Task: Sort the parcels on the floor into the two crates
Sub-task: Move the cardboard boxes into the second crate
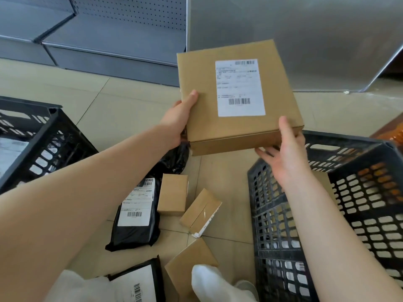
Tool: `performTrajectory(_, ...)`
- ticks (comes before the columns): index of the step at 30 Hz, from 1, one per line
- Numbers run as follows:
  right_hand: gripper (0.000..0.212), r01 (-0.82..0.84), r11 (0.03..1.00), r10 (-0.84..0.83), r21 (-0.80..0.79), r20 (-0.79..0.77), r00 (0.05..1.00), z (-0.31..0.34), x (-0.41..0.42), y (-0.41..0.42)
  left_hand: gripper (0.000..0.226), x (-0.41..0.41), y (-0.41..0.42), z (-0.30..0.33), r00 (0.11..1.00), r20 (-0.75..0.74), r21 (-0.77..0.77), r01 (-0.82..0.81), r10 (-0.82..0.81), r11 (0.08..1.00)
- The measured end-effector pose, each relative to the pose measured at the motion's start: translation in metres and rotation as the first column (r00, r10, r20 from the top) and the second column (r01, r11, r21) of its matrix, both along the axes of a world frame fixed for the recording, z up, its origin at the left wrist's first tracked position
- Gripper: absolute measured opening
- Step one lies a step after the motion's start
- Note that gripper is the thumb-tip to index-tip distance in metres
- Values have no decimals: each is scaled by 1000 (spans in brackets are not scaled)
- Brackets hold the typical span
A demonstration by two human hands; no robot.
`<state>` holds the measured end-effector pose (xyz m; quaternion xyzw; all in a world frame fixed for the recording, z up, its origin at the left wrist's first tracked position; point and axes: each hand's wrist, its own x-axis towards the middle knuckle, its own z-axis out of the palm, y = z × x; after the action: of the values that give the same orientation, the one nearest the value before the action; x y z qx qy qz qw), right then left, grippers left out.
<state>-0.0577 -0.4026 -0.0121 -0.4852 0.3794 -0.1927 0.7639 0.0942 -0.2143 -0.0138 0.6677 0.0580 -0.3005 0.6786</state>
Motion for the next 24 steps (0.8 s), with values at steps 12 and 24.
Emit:
performTrajectory(12, 45, 179, 983, -178, -40, 35, 983, 22, -95, -101, 68, -79, -77, 15, 926, 33, 41, 374, -375, 927)
performTrajectory(24, 103, 509, 858, -506, 69, -49, 861, -2, -206, -145, 76, -183, -136, -6, 714, 131, 143, 673, -687, 726)
